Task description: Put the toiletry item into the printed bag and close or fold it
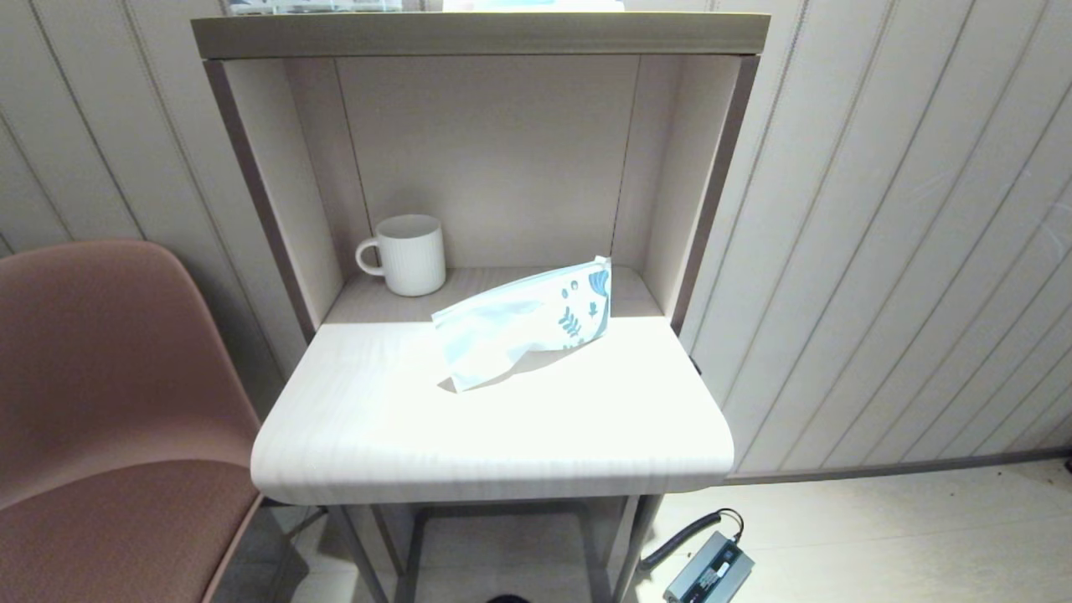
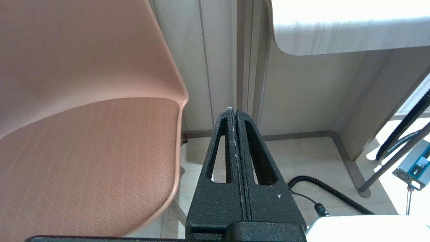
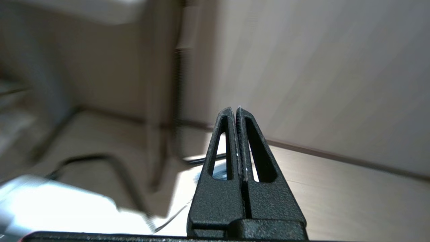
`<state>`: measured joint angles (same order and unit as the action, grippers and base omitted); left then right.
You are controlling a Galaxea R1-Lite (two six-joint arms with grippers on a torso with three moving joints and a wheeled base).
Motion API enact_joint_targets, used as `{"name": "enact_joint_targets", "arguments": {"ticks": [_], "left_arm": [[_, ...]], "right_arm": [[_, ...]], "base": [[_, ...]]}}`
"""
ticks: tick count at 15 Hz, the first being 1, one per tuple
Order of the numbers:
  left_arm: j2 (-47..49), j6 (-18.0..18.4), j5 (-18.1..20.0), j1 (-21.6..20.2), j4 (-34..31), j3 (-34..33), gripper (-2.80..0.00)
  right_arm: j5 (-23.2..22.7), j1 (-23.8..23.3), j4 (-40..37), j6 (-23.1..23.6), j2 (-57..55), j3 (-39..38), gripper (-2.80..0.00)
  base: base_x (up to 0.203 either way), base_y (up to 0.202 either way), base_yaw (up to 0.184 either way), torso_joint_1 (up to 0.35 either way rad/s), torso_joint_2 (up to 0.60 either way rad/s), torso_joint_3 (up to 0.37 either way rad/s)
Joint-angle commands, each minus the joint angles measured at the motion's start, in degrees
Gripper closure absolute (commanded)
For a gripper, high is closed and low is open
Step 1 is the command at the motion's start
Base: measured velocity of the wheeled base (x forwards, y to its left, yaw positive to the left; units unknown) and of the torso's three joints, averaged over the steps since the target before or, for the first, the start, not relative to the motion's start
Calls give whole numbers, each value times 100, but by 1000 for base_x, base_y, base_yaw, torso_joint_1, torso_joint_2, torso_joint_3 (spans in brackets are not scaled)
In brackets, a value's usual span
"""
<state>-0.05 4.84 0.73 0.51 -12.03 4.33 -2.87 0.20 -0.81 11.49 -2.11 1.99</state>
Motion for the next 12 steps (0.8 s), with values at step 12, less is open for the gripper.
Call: {"name": "enact_joint_targets", "arguments": {"ticks": [12], "left_arm": [[5,-298,-20,-6,8,-2,0]], "right_arm": [[419,-29,63,-1219,211,-199,0]], "base": [[0,0,0,0,0,0]]}}
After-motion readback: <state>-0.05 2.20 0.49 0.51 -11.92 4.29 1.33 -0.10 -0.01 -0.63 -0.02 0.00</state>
